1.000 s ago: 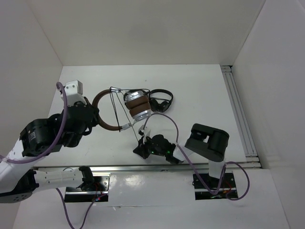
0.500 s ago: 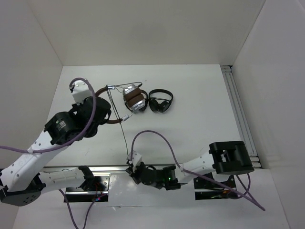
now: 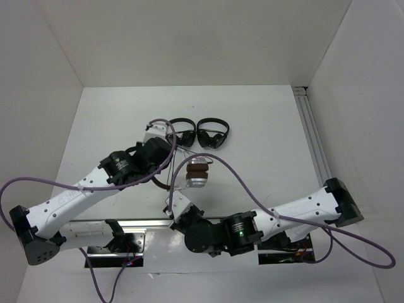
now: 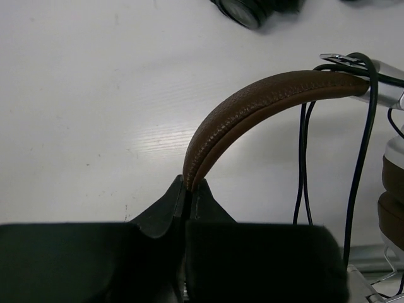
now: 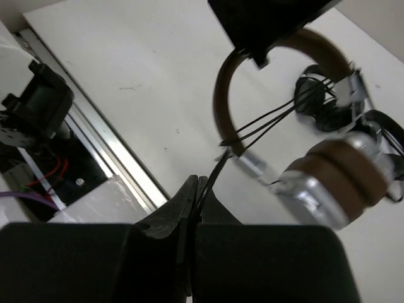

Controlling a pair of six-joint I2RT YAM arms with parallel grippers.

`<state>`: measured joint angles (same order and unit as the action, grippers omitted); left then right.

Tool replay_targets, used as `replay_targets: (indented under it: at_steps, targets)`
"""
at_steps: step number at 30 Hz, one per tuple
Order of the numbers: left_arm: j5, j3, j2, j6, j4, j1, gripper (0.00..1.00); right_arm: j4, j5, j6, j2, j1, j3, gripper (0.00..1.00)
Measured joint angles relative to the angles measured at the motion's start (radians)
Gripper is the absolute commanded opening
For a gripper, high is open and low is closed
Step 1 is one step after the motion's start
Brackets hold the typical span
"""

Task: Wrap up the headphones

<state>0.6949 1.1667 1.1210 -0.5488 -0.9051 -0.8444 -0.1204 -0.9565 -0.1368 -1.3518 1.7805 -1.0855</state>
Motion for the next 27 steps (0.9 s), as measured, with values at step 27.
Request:
replay_targets:
  at_steps: [27]
  targets:
    - [-0.49, -0.108, -0.159, 0.211, 0.067, -0.248, 0.0, -0.497, -0.087, 0.068, 0.261, -0.086, 0.01, 0.03]
